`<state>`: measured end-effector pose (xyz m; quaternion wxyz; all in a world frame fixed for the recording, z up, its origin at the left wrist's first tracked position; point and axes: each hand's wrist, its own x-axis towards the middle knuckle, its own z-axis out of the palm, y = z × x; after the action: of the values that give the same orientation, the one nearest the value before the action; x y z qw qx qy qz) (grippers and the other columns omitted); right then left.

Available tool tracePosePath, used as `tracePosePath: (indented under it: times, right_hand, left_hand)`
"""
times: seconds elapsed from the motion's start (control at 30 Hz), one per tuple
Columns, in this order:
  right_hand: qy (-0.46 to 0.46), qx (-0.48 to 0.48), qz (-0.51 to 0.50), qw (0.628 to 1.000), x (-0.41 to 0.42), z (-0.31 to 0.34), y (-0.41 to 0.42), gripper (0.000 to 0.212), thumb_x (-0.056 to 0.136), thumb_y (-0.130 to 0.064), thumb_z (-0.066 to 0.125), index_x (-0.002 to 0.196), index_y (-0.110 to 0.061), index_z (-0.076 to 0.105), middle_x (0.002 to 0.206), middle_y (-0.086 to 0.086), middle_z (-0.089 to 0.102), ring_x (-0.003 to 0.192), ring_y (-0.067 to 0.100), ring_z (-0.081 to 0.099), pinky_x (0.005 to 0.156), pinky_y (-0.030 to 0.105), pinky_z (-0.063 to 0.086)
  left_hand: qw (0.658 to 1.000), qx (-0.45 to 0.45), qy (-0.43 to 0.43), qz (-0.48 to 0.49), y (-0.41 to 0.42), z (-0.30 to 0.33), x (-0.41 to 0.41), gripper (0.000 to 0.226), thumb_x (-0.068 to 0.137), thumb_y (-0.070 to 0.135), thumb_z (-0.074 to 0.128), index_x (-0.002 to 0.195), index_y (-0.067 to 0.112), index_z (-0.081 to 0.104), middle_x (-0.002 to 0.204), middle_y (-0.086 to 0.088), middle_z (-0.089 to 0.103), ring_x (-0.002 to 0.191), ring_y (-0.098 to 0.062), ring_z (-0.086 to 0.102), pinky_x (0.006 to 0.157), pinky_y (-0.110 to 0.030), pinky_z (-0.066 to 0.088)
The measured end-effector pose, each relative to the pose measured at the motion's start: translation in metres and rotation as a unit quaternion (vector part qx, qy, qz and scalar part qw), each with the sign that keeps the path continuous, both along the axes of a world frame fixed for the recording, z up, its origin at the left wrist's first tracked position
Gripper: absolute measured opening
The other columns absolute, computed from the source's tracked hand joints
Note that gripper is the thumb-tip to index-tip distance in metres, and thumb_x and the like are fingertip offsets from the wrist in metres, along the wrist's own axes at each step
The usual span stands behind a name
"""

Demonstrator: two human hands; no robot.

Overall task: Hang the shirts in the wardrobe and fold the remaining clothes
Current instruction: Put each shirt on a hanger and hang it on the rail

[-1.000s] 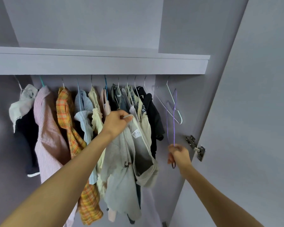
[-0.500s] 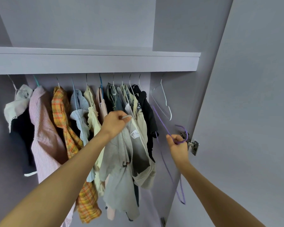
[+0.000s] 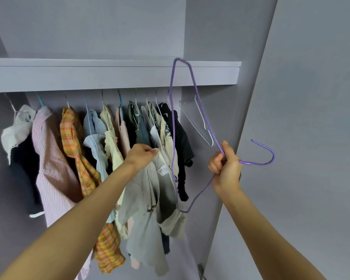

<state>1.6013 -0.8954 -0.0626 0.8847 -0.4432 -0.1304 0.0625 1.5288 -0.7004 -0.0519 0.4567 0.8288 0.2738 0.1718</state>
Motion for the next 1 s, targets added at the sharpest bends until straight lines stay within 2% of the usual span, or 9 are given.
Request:
tracePosePath:
  times: [0.33, 0.47, 0.53, 0.6, 0.7, 0.77, 0.87, 0.93, 1.0]
  right_hand:
    - [-0.033, 0.061, 0.032, 0.997, -0.007, 0.016, 0.037, 0.06, 0.088, 0.001, 0.035, 0.033, -0.022, 0.03, 0.032, -0.007, 0.021, 0.032, 0.009, 0.018, 0.038, 0.018, 0.018]
    - [0.0, -0.066, -0.024, 0.998, 0.001, -0.019, 0.052, 0.045, 0.088, 0.004, 0.043, 0.05, -0.016, 0.031, 0.036, -0.01, 0.027, 0.037, 0.004, 0.023, 0.04, 0.018, 0.022]
    - [0.017, -0.131, -0.059, 0.99, 0.008, -0.043, 0.053, 0.04, 0.088, 0.002, 0.045, 0.054, -0.015, 0.034, 0.038, -0.011, 0.033, 0.038, 0.002, 0.029, 0.04, 0.017, 0.027]
    - [-0.011, -0.208, -0.112, 0.972, 0.02, -0.055, 0.041, 0.033, 0.088, -0.001, 0.049, 0.059, -0.014, 0.041, 0.047, -0.005, 0.042, 0.047, 0.007, 0.038, 0.042, 0.012, 0.033]
    - [-0.11, -0.254, -0.109, 0.955, 0.029, -0.052, 0.045, 0.028, 0.087, -0.002, 0.051, 0.066, -0.017, 0.042, 0.058, -0.002, 0.045, 0.056, 0.01, 0.043, 0.049, 0.009, 0.037]
    - [-0.195, -0.311, -0.11, 0.924, 0.03, -0.041, 0.054, 0.028, 0.087, -0.002, 0.05, 0.068, -0.019, 0.04, 0.06, -0.002, 0.046, 0.057, 0.01, 0.045, 0.054, 0.018, 0.04]
    - [-0.333, -0.42, -0.097, 0.839, 0.028, -0.026, 0.07, 0.034, 0.093, -0.013, 0.049, 0.062, -0.021, 0.035, 0.052, -0.001, 0.043, 0.051, 0.015, 0.044, 0.051, 0.026, 0.035]
    - [-0.412, -0.467, 0.003, 0.782, 0.024, -0.017, 0.082, 0.043, 0.095, -0.022, 0.049, 0.056, -0.02, 0.031, 0.047, -0.003, 0.035, 0.045, 0.012, 0.036, 0.047, 0.019, 0.027]
    - [-0.423, -0.464, 0.138, 0.766, 0.02, -0.008, 0.092, 0.047, 0.095, -0.025, 0.051, 0.054, -0.016, 0.029, 0.046, -0.004, 0.031, 0.045, 0.011, 0.031, 0.047, 0.019, 0.026]
  left_hand:
    - [0.999, -0.028, -0.036, -0.011, -0.008, 0.016, -0.018, 0.022, 0.091, 0.017, 0.056, 0.073, 0.005, 0.058, 0.076, -0.012, 0.045, 0.072, -0.02, 0.041, 0.062, -0.027, 0.033]
    - [0.987, -0.113, -0.108, -0.032, -0.004, 0.038, -0.035, 0.015, 0.091, 0.006, 0.055, 0.081, 0.009, 0.066, 0.084, -0.008, 0.063, 0.089, -0.019, 0.057, 0.087, -0.031, 0.044]
    - [0.983, -0.132, -0.12, -0.042, 0.01, 0.05, -0.051, 0.014, 0.089, 0.001, 0.056, 0.083, 0.008, 0.067, 0.086, -0.006, 0.066, 0.091, -0.019, 0.06, 0.089, -0.029, 0.047]
    - [0.992, -0.077, -0.086, -0.058, 0.025, 0.057, -0.063, 0.017, 0.085, -0.005, 0.058, 0.085, 0.008, 0.069, 0.087, -0.007, 0.066, 0.088, -0.016, 0.06, 0.084, -0.021, 0.048]
    - [0.983, 0.173, 0.066, -0.013, 0.047, 0.056, -0.082, 0.022, 0.083, -0.003, 0.056, 0.089, 0.011, 0.071, 0.088, -0.001, 0.065, 0.085, -0.012, 0.056, 0.074, -0.015, 0.042]
    - [0.946, 0.287, 0.147, 0.027, 0.055, 0.049, -0.087, 0.02, 0.084, 0.005, 0.057, 0.095, 0.014, 0.07, 0.099, -0.002, 0.065, 0.092, -0.017, 0.056, 0.076, -0.02, 0.039]
    - [0.933, 0.309, 0.169, 0.077, 0.061, 0.043, -0.093, 0.011, 0.086, 0.019, 0.058, 0.093, 0.018, 0.067, 0.103, -0.006, 0.065, 0.094, -0.022, 0.056, 0.078, -0.028, 0.044]
    - [0.943, 0.285, 0.149, 0.088, 0.061, 0.044, -0.094, 0.01, 0.087, 0.023, 0.058, 0.09, 0.021, 0.067, 0.101, -0.006, 0.066, 0.096, -0.023, 0.057, 0.08, -0.028, 0.045]
    - [0.947, 0.273, 0.144, 0.085, 0.059, 0.045, -0.093, 0.008, 0.085, 0.025, 0.058, 0.085, 0.027, 0.066, 0.099, -0.003, 0.067, 0.097, -0.022, 0.058, 0.083, -0.029, 0.046]
